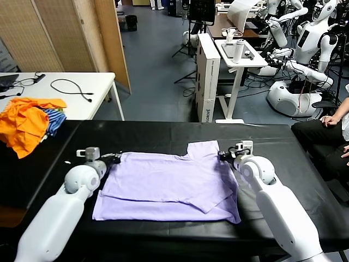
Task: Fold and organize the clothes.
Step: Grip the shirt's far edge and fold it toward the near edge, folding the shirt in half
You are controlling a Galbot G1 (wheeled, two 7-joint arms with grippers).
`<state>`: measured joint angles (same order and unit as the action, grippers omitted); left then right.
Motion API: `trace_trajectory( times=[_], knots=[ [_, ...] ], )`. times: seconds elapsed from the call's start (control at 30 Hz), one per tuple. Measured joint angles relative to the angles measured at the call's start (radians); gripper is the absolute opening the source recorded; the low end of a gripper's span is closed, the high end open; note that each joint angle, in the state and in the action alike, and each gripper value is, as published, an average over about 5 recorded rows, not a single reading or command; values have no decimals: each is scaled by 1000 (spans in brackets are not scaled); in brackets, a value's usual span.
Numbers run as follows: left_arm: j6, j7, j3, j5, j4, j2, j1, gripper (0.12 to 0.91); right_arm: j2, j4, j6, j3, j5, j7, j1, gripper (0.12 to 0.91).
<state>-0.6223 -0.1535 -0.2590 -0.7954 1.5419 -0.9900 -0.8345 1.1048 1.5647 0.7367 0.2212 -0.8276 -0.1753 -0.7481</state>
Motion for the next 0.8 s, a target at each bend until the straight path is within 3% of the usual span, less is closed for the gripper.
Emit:
trace_trajectory(
  times=[0.43, 0.8],
  knots=[
    [14, -12, -87, -48, 142, 32, -73, 149, -45, 119, 0, 56, -35, 6, -63, 140],
    [25, -10, -186, -54, 318, 60, -247, 149, -105, 315, 0, 113, -44, -34, -181, 140]
  ],
)
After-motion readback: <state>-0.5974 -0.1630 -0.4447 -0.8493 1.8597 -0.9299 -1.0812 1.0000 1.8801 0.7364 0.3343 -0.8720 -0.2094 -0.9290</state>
